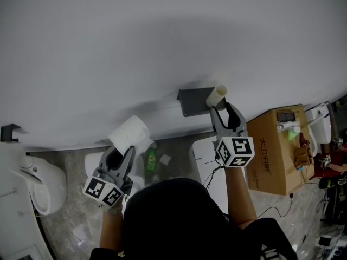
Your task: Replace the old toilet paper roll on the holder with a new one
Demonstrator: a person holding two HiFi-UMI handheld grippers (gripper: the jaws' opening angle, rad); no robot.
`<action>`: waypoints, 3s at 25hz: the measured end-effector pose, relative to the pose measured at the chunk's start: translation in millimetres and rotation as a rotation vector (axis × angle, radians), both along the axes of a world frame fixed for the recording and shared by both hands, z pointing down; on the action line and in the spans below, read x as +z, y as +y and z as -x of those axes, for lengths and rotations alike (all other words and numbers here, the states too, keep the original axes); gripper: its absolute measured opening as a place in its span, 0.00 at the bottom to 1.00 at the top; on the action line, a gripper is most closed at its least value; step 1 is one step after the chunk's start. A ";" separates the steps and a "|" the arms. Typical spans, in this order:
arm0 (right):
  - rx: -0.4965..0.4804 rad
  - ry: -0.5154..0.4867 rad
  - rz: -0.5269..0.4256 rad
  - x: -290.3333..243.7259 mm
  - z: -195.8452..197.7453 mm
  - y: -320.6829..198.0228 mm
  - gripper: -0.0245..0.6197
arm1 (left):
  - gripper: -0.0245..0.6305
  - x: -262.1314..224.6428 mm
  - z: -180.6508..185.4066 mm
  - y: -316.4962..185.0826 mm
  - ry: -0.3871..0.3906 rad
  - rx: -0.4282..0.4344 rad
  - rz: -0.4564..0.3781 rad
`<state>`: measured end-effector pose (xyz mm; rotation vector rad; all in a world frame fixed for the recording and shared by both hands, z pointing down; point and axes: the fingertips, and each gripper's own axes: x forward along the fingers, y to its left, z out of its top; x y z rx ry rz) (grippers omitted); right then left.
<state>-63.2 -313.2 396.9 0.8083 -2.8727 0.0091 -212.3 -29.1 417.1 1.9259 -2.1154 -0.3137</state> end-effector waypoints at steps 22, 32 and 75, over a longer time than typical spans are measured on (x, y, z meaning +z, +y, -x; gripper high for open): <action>-0.006 0.060 -0.001 11.0 38.4 -26.0 0.32 | 0.25 7.9 5.9 33.1 0.002 -0.102 0.025; -0.019 0.054 -0.008 5.1 41.1 -20.0 0.32 | 0.25 9.8 5.1 31.9 0.013 -0.096 0.013; 0.282 0.055 0.162 43.9 -157.3 46.6 0.32 | 0.25 -16.1 -55.2 -107.5 -0.007 0.354 -0.048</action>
